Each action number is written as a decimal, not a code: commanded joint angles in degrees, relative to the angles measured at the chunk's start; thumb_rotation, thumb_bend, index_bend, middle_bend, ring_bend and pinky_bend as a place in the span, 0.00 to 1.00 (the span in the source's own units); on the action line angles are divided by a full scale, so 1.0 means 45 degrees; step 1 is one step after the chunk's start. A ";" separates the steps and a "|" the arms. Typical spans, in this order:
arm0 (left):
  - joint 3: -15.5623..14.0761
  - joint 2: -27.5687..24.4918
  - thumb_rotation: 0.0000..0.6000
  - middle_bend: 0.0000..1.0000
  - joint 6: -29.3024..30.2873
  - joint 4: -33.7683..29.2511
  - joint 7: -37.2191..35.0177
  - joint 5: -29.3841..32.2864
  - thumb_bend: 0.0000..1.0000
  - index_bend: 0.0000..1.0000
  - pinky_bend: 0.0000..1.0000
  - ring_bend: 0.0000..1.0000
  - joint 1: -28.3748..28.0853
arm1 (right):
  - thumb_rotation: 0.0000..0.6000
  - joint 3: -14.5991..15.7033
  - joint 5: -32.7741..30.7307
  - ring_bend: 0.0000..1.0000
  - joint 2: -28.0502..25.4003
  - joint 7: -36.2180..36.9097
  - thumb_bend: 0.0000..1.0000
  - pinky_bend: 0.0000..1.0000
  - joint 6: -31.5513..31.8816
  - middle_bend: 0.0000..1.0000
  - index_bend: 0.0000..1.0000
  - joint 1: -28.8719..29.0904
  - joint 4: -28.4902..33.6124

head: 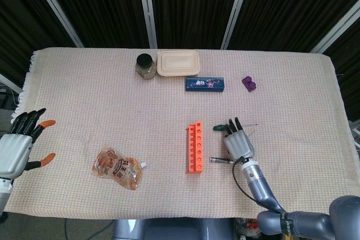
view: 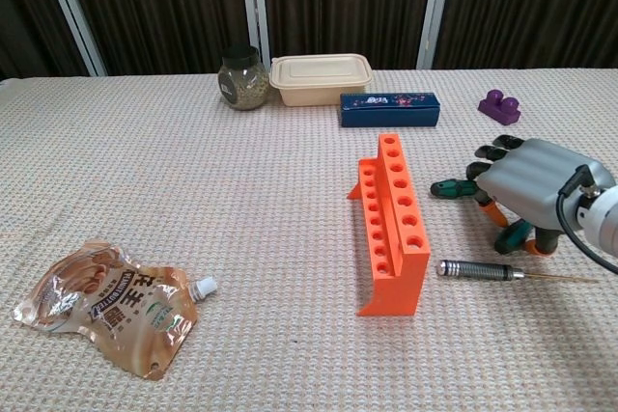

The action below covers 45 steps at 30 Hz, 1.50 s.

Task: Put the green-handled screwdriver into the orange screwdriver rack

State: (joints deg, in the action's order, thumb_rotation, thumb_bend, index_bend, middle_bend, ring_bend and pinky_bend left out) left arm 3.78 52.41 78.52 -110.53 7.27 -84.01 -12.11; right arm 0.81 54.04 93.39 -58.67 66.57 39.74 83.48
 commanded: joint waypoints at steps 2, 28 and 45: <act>-0.0005 0.0006 1.00 0.00 -0.0023 0.0020 -0.0023 -0.0007 0.19 0.21 0.00 0.00 -0.0013 | 1.00 -0.0065 0.0097 0.00 0.0026 0.0055 0.16 0.00 -0.0001 0.18 0.58 -0.0016 -0.0018; -0.0063 -0.0027 1.00 0.00 -0.0212 -0.0125 0.0270 -0.0242 0.19 0.21 0.00 0.00 -0.0173 | 1.00 -0.4767 -0.2305 0.02 -0.7183 1.1356 0.16 0.00 -0.4856 0.28 0.63 -0.1187 0.6682; -0.0486 0.0162 1.00 0.00 -0.0636 -0.0517 0.1031 -0.0585 0.19 0.21 0.00 0.00 -0.0241 | 1.00 -0.9140 -0.0908 0.07 -0.9158 2.0473 0.17 0.00 -1.2119 0.30 0.63 -0.3046 0.6354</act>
State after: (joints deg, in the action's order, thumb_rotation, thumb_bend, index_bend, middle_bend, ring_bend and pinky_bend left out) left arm 1.63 53.10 75.64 -112.81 11.85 -86.63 -13.22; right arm -35.44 48.17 53.51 28.48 17.66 28.24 112.81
